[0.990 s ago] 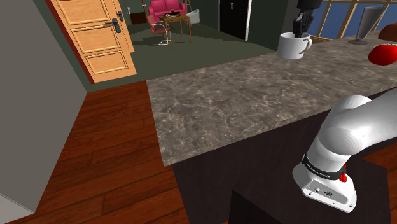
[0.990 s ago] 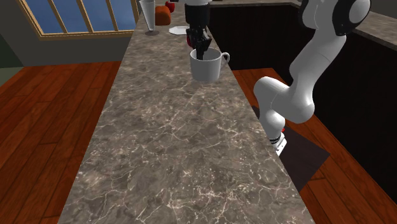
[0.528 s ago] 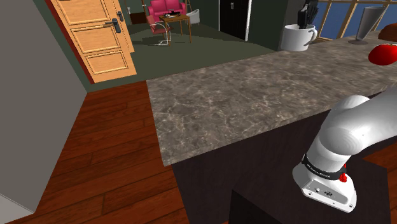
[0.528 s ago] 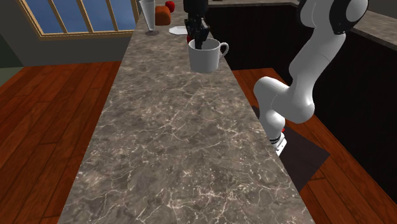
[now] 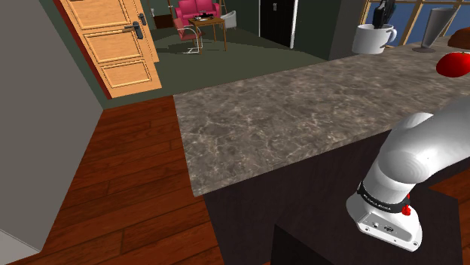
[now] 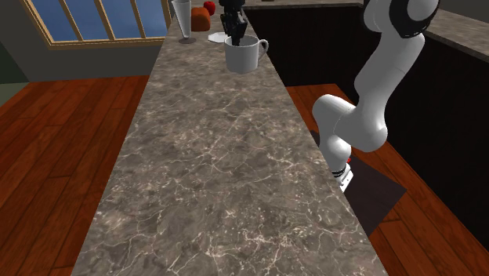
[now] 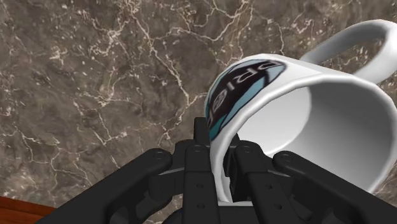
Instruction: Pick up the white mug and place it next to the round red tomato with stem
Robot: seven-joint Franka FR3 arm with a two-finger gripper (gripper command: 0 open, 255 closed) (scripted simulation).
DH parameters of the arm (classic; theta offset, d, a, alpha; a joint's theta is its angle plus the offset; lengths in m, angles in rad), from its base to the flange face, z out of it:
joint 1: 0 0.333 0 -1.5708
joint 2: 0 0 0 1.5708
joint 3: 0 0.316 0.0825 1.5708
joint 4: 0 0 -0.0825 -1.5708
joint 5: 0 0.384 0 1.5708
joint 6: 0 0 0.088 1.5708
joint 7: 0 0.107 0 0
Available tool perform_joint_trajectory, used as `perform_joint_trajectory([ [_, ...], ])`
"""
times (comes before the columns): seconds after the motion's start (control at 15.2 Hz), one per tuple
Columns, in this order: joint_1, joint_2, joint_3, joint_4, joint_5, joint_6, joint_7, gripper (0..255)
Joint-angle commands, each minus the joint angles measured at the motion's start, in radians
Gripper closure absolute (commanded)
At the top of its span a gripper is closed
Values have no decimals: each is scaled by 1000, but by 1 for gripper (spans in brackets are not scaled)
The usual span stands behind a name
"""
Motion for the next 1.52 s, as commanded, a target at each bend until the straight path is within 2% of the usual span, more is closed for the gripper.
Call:
perform_joint_trajectory([
  [0.0, 6, 33, -57, 44, -9, 0, -61, 255],
  [0.33, 41, 157, -237, 177, 8, 10, -225, 255],
  [0.53, 81, 268, -391, 275, 61, 17, -346, 255],
  [0.66, 120, 381, -541, 349, 141, 20, -455, 255],
  [0.73, 138, 473, -649, 391, 219, 20, -535, 255],
  [0.79, 108, 636, -777, 438, 374, 8, -665, 255],
  [0.86, -24, 775, -788, 492, 510, -22, -772, 255],
  [0.92, -144, 859, -761, 550, 592, -53, -832, 255],
  [1.06, -381, 943, -626, 678, 665, -100, -880, 255],
  [1.19, -583, 1048, -553, 840, 765, -167, -919, 255],
  [1.25, -692, 1103, -513, 945, 818, -209, -925, 255],
  [1.32, -849, 1179, -454, 1119, 895, -275, -914, 255],
  [1.45, -758, 1143, -485, 990, 848, -208, -934, 255],
])
